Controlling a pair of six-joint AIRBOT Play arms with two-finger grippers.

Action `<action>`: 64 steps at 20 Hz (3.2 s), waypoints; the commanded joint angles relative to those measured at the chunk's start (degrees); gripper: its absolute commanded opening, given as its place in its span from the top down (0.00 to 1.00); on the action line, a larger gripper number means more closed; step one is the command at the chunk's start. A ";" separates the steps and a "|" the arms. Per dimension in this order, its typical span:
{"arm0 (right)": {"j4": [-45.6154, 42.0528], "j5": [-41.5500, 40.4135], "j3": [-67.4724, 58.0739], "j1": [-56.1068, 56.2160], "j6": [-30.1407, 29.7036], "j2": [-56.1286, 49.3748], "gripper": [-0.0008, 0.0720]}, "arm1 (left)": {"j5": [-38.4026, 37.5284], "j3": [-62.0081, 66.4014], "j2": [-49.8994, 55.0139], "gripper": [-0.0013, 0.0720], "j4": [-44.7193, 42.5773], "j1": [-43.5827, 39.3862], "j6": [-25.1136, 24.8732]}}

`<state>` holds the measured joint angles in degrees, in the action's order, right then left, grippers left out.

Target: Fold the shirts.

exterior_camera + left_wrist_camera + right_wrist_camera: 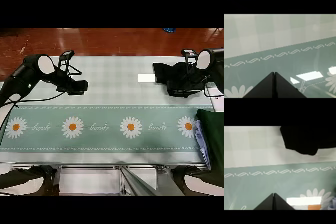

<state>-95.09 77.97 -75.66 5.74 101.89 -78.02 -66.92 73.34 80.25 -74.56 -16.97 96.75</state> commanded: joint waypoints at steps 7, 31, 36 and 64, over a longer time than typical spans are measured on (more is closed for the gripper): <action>0.00 0.00 -0.04 0.07 0.00 -0.02 0.96 | 0.02 -0.02 0.04 0.96 -0.02 0.04 0.00; -20.20 -38.80 -0.24 -11.85 15.58 -6.71 0.42 | 19.41 -0.02 0.74 0.29 -21.66 6.82 0.04; -5.42 -41.48 -3.87 -21.00 13.03 -18.67 0.42 | 19.41 -0.02 0.85 0.29 -21.62 8.02 0.07; 38.21 -10.80 -29.92 -7.67 -30.05 14.05 0.96 | 11.04 -34.97 -47.41 0.29 -8.94 10.03 12.59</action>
<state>-57.54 59.24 -104.79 -6.46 75.55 -70.46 -56.23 39.97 34.96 -85.06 -6.92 109.34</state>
